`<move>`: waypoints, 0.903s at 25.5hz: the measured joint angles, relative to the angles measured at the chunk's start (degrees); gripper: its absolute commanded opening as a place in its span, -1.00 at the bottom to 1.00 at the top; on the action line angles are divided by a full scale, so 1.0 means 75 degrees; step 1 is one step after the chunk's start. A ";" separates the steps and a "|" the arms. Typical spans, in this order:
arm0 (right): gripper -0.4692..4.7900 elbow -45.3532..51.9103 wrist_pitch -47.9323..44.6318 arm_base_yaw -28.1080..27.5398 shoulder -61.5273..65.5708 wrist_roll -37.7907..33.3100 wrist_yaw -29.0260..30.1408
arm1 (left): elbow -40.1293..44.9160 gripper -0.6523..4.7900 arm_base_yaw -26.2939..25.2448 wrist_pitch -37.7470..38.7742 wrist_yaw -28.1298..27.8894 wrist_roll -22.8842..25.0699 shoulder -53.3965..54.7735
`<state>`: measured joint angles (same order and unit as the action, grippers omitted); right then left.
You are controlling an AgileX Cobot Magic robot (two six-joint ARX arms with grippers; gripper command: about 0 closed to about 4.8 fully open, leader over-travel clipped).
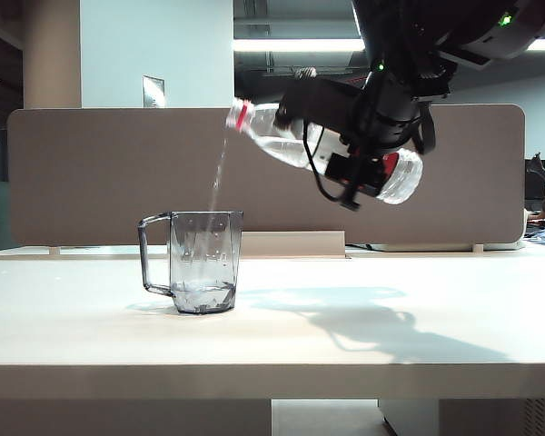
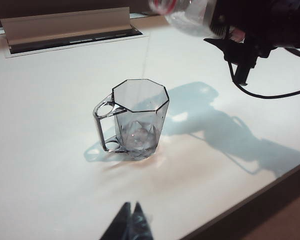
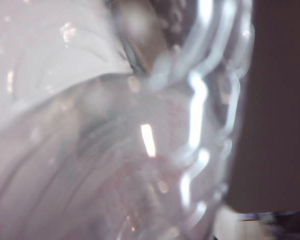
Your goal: Pick up the mineral water bottle on the table and pour a little water into the mug.
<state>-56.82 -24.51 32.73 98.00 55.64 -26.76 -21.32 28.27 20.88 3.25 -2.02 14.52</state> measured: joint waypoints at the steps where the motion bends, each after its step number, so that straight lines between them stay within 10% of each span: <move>1: 0.13 0.0000 0.0003 0.0000 0.0000 -0.0551 0.0111 | 0.0000 -0.78 0.0000 0.0000 0.0000 0.0000 0.0000; 8: 0.08 0.0006 -0.0204 0.0003 0.0105 -0.6193 0.1734 | 0.0000 -0.78 0.0000 0.0000 0.0000 0.0000 0.0000; 23: 0.04 0.1789 -0.3847 0.0003 0.1046 -0.8169 0.2206 | 0.0000 -0.78 0.0000 0.0000 0.0000 0.0000 0.0000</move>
<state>-43.40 -53.36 32.75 105.84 -5.63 -10.22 -21.32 28.27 20.88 3.25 -2.02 14.52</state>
